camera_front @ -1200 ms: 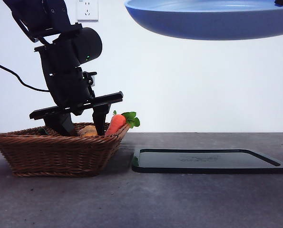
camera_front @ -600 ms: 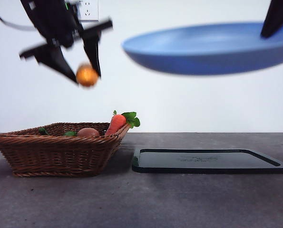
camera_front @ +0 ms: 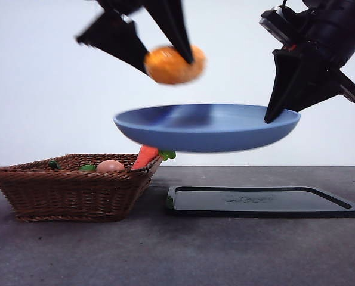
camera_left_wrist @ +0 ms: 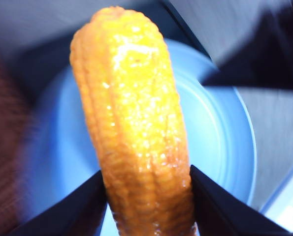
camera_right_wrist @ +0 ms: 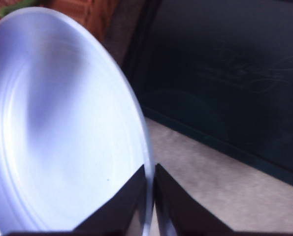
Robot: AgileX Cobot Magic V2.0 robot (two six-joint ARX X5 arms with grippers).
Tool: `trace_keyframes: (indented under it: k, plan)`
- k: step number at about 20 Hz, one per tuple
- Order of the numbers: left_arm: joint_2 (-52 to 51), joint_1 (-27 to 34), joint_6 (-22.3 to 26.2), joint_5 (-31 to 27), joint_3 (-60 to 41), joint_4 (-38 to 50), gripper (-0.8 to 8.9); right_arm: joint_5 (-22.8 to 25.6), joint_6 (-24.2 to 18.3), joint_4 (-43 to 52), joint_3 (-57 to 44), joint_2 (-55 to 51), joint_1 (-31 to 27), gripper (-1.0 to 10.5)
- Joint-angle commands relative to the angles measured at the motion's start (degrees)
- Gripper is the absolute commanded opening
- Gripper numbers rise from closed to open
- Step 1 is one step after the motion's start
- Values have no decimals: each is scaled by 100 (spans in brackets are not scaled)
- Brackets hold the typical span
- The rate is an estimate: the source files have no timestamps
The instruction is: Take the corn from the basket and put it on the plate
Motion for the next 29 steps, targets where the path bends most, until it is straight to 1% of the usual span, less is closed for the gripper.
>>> trace_keyframes:
  k: [1, 4, 6, 9, 10, 18, 24, 29]
  plan:
    - [352, -199, 459, -72, 72, 52, 167, -142, 125, 44, 129, 72, 13, 3]
    - [723, -302, 713, -72, 72, 33, 167, -166, 127, -46, 129, 72, 7, 3]
    - [885, -350, 717, -72, 72, 28, 174, -184, 127, -92, 129, 74, 7, 3]
    - [905, -409, 785, -238, 72, 39, 317, -273, 120, -142, 129, 79, 7, 3]
    - [905, -435, 824, -243, 72, 33, 333, -269, 122, -142, 129, 79, 7, 3]
    - [841, -470, 817, -240, 76, -131, 340, -269, 122, -153, 129, 79, 7, 3]
    - [446, -461, 817, -240, 116, -153, 393, -269, 122, -190, 129, 79, 7, 3]
    - [212, -459, 822, -240, 363, -435, 393, -267, 125, -275, 129, 79, 7, 3]
